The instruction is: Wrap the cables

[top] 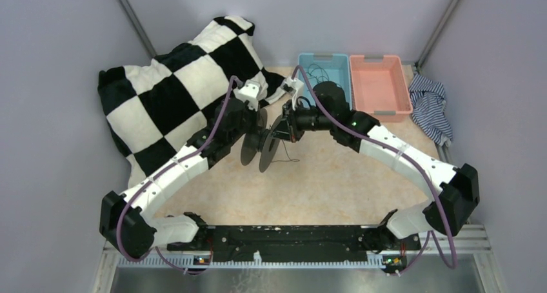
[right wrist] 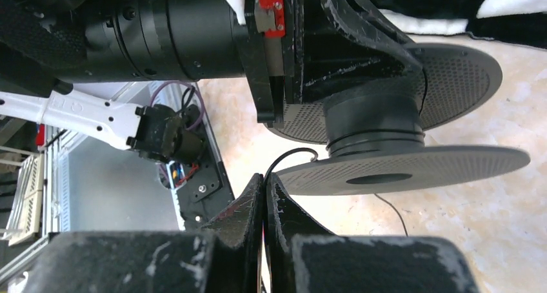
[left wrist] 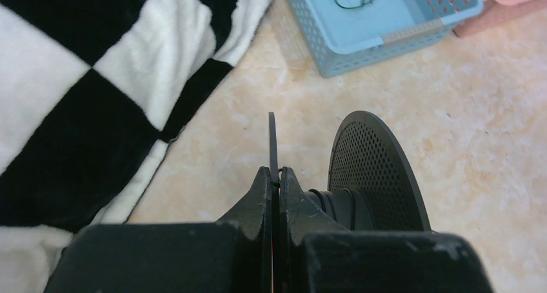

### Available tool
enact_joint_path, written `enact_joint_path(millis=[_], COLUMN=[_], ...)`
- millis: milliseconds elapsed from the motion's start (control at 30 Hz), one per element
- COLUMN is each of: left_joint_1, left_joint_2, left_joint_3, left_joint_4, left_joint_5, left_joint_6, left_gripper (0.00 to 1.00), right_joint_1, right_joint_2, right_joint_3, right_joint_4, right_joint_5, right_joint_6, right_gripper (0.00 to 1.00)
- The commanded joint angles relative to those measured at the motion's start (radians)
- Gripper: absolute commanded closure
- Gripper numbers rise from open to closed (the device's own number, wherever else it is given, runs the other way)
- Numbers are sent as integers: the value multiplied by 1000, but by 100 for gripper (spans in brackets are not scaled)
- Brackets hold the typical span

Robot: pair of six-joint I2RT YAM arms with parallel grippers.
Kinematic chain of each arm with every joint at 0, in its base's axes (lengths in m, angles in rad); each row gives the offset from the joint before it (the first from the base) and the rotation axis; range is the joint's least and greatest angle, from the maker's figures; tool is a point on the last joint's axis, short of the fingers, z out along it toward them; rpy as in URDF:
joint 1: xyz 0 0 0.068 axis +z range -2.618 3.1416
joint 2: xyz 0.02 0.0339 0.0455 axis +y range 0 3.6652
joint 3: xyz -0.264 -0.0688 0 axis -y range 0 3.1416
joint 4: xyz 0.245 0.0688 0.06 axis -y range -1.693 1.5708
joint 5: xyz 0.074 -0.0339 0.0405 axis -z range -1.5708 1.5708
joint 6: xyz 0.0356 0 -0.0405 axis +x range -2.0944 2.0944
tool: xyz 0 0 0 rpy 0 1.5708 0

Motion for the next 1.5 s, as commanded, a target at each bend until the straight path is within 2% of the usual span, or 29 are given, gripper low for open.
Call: enact_joint_path(millis=[0, 300, 467, 533, 733, 833, 1000, 1267, 1467], left_joint_1=[-4, -3, -4, -4, -3, -4, -1, 27, 34], left_joint_2=[-52, -64, -61, -64, -72, -67, -26, -6, 8], left_joint_3=[35, 68, 156, 188, 262, 301, 404, 474, 548], left_joint_4=[47, -88, -174, -191, -211, -198, -216, -216, -206], left_joint_5=[158, 331, 424, 447, 494, 480, 494, 498, 412], left_joint_6=[69, 175, 185, 179, 156, 134, 128, 47, -6], left_gripper=[100, 100, 100, 100, 100, 100, 100, 100, 100], right_joint_1=[-15, -70, -98, -103, -113, -119, -150, -264, -308], right_joint_2=[-27, -84, -83, -74, -82, -87, -84, -153, -261], right_joint_3=[37, 19, -3, -9, -51, -92, -148, -224, -301], right_joint_4=[-7, -107, -158, -182, -204, -189, -192, -196, -151], right_joint_5=[-10, 58, 101, 139, 309, 349, 407, 400, 415], right_joint_6=[-43, -88, -114, -125, -104, -100, -65, -44, -40], right_gripper=[100, 100, 99, 91, 54, 46, 43, 42, 41])
